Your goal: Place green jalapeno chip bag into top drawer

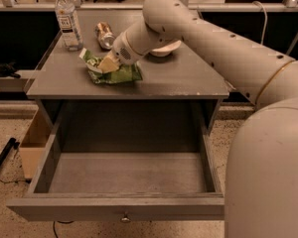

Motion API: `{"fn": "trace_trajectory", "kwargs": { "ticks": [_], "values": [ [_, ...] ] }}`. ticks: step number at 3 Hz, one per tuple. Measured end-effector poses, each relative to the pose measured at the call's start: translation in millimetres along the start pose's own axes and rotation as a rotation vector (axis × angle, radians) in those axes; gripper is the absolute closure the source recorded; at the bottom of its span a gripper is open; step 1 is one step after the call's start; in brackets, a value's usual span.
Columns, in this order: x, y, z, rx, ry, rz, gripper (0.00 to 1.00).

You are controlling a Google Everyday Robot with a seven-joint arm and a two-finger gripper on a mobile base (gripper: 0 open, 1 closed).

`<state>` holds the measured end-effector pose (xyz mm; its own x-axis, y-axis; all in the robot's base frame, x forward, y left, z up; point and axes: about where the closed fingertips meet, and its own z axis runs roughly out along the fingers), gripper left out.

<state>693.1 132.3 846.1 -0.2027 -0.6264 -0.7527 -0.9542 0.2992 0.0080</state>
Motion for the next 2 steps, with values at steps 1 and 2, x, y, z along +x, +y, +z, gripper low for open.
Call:
{"fn": "trace_trajectory", "kwargs": {
  "ticks": [1,2],
  "values": [
    [5.7,7.5,-14.3,0.001,0.024,0.015,1.0],
    [18.3,18.1,-50.0,0.028,0.056,0.052,1.0]
  ]
}}
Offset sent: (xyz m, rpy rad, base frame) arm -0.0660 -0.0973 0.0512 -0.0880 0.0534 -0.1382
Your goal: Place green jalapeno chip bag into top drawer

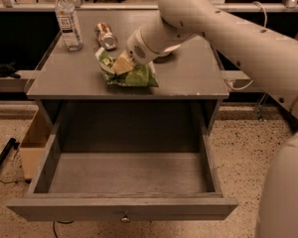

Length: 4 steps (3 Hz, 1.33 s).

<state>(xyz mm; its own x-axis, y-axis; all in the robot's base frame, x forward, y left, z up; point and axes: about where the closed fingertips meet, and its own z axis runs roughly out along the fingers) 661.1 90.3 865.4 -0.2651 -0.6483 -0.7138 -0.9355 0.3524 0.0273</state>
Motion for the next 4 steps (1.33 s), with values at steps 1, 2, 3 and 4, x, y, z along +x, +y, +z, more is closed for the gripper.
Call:
{"fn": "trace_trajectory", "kwargs": {
  "ticks": [1,2,3,4],
  "values": [
    [19.2,10.1,-46.1,0.051,0.038,0.031,1.0],
    [54.7,21.7,-110.0,0.122,0.061,0.1,1.0],
    [73.1,30.1,-147.2,0.161,0.065,0.129,1.0],
    [89.4,40.0,-192.5,0.223,0.056,0.152,1.0]
  ]
}}
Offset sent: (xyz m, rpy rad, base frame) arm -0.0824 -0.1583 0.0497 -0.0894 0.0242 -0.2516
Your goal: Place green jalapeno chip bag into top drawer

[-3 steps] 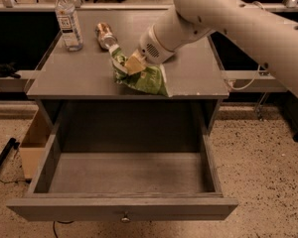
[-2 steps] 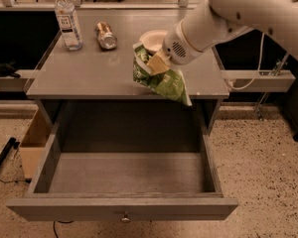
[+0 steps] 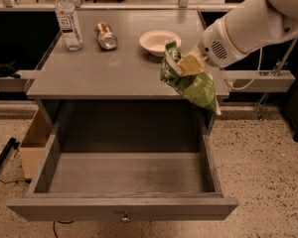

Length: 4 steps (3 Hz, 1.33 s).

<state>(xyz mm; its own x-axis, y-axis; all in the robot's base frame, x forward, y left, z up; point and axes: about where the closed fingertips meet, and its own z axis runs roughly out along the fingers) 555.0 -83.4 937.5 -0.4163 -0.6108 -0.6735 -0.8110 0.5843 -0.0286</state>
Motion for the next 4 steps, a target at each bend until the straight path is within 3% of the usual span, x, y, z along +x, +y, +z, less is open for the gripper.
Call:
{"fn": "trace_trajectory", "kwargs": {
  "ticks": [1,2,4],
  "values": [
    [2.8,8.0,4.8,-0.01,0.01,-0.01,1.0],
    [18.9,31.6,11.5,-0.031,0.035,-0.017,1.0],
    [49.2,95.4,54.6,-0.134,0.102,-0.026,1.0]
  ]
}}
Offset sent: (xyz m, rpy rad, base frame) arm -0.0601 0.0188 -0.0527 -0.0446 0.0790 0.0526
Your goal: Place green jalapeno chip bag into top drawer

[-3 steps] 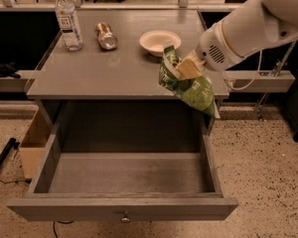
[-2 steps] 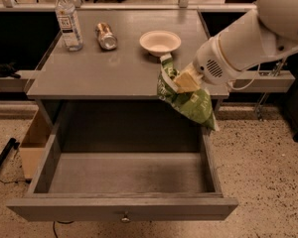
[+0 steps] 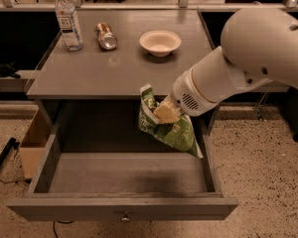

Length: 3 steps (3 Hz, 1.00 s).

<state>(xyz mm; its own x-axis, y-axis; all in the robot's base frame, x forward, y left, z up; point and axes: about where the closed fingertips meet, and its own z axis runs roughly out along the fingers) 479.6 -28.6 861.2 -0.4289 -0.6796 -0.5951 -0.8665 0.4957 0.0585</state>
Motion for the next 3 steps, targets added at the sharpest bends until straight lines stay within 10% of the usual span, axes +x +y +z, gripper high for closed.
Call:
{"fn": "trace_trajectory", "kwargs": {
  "ticks": [3],
  "values": [
    [27.9,-2.0,65.8,-0.06,0.029,0.082,1.0]
  ]
}}
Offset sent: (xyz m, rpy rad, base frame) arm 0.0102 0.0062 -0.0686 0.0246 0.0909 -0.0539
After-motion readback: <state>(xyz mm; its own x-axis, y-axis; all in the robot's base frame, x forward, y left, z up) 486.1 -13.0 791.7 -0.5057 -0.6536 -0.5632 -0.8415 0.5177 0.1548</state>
